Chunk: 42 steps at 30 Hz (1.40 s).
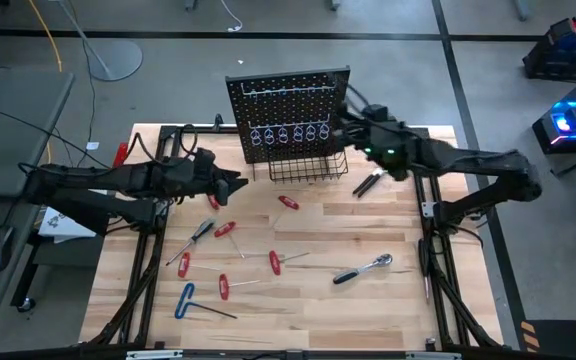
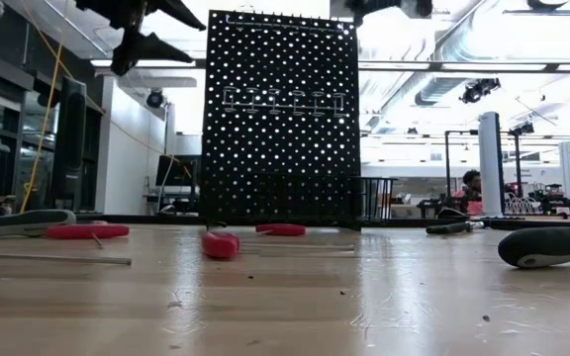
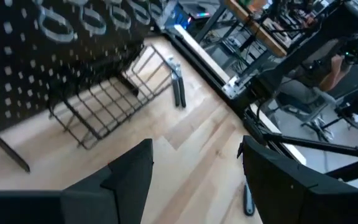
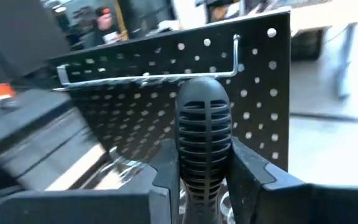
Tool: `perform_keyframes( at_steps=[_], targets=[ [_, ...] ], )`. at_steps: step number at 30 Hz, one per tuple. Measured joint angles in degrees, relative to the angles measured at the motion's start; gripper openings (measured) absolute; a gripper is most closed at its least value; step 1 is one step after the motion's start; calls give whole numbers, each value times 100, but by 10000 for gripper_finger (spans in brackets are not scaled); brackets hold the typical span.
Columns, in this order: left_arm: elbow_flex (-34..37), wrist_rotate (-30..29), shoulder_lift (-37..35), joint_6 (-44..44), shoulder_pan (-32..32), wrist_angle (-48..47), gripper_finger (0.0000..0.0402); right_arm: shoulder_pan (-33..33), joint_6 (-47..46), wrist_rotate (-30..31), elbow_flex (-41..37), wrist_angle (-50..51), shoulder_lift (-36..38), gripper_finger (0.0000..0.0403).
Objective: Hang tools onto peg board
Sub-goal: Hang the black screwdriver on the peg board
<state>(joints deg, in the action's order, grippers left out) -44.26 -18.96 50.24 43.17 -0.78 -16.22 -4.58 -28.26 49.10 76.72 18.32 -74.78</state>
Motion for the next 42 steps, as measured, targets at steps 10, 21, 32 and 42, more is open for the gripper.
perform_keyframes(
  at_steps=[10,21,32,42],
  targets=[
    [-420,-478,-2,-806,3,10,229,-31,1741,1151,-80,-2324,-1064,75],
    [-578,-533,-1,-1635,3,-11,229,-56,1864,1716,-80,-2341,-1114,75],
    [-578,-680,0,-1690,3,-17,229,289,2742,1511,524,-2447,-253,75],
    [-578,-942,0,-1791,-1,-4,229,-585,2386,-215,1215,-1954,-646,75]
  ],
)
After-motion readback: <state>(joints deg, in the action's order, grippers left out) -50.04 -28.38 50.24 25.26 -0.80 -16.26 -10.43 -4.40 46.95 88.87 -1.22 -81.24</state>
